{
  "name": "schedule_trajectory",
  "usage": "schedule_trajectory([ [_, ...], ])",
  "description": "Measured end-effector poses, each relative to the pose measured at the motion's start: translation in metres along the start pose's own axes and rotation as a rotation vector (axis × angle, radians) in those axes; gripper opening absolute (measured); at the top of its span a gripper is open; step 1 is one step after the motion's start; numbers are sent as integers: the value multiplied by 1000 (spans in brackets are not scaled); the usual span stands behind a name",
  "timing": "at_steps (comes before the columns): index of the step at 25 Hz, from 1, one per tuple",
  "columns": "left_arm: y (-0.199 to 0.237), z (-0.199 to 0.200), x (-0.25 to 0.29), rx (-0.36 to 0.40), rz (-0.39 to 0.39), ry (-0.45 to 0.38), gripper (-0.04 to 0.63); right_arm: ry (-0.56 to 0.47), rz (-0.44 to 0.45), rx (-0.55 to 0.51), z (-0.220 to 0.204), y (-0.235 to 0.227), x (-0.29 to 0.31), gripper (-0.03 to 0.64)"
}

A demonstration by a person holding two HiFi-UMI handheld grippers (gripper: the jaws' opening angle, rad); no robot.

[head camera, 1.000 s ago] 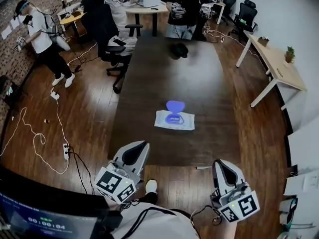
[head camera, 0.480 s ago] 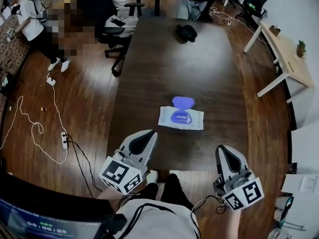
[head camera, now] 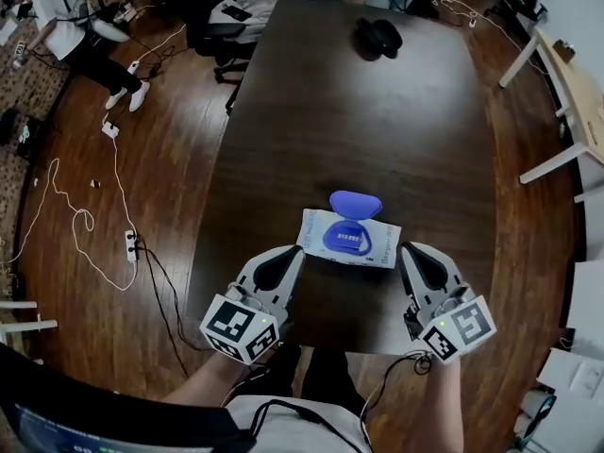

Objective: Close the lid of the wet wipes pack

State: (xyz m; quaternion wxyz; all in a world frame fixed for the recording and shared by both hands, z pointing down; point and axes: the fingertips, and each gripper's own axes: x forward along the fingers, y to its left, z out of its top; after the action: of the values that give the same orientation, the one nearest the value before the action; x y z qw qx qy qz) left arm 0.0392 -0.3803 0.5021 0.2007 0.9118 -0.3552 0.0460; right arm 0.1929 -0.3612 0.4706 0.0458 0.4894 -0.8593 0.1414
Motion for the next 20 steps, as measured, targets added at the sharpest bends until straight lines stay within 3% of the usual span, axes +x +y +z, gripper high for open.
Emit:
schedule_trajectory([
  [4,13,-26,39,-42,22,14,-3,80,85,-20,-31,-30,46,23],
  [11,37,-69,73,-91,132,74,-3,203,206,-15,-78,-60,100,210],
  [15,46,-88,80,-108,187,109,-3,244,250,-21,-102,-68,121,222],
  [20,52,-96,81,-98,221,115,-2,232,291,-29,-101,-58,125,222],
])
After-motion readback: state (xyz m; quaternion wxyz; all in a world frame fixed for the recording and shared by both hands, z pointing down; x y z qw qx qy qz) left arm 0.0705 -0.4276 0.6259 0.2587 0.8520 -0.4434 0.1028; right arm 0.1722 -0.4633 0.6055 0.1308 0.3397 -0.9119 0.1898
